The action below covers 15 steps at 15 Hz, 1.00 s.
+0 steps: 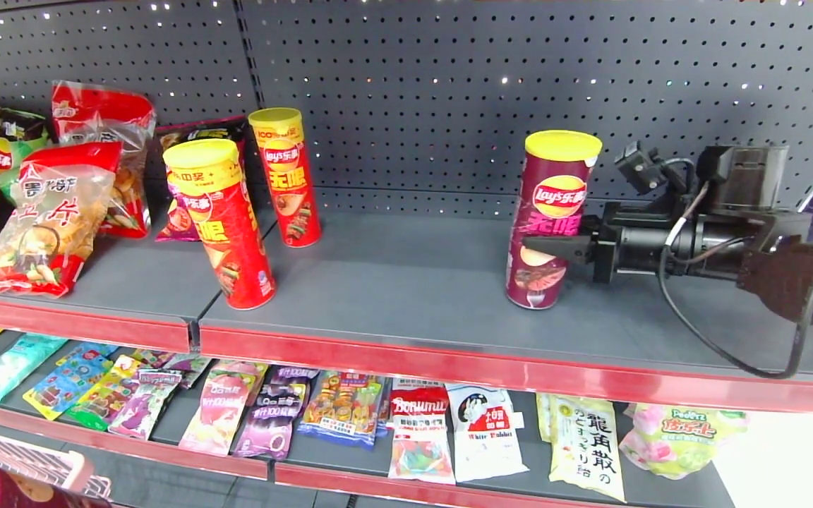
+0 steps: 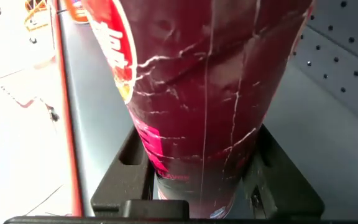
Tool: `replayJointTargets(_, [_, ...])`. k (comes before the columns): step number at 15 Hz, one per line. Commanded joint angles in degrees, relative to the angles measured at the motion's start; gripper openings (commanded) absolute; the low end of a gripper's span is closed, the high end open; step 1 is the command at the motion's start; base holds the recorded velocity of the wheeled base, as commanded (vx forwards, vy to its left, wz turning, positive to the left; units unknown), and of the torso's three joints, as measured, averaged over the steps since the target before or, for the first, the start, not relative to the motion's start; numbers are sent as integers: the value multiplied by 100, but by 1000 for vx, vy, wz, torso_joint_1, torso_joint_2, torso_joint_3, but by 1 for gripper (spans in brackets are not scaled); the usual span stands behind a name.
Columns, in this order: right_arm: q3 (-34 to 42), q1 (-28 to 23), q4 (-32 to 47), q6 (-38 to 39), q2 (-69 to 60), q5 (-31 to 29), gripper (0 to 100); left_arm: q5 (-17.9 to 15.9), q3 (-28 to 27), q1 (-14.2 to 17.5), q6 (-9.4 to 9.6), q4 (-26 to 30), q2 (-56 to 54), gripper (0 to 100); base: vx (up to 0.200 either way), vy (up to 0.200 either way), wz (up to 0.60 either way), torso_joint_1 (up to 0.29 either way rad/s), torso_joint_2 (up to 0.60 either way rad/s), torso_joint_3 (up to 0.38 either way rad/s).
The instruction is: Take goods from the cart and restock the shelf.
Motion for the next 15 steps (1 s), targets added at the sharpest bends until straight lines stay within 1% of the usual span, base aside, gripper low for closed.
replayJointTargets(1, [595,-15,-440,39,-484,-11,0,-13,-6,-1,-1,1,28,0,0,0,0,0,0,0])
replayJointTargets(5, [1070,29,-599,127,-748,-2,0,-4,-41,-1,-1,-8,10,0,0,0,0,0,0,0])
replayJointTargets(7, [1263,99,-853,127,-765,-2,0,-4,-41,-1,-1,-8,1,0,0,0,0,0,0,0])
replayJointTargets(15, [1351,284,-880,91,-651,-2,0,5,-41,-1,-1,1,-25,0,0,0,0,0,0,0])
